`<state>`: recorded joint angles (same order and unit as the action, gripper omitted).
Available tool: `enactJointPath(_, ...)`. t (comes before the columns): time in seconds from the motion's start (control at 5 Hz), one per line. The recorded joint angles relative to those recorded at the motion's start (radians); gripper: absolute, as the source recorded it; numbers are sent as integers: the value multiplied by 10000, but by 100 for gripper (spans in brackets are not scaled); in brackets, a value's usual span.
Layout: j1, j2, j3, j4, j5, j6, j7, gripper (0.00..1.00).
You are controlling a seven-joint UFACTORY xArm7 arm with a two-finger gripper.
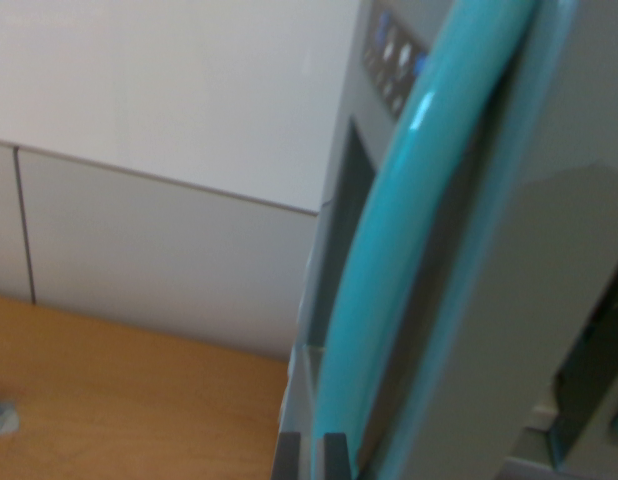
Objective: Close fridge door
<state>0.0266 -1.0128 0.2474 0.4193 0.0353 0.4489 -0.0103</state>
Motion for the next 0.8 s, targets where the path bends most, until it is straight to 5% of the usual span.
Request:
enactJointPath(0.6,0,271,138,84,0,0,0,100)
enactJointPath(0.8,0,640,173,357,0,-1,0,100)
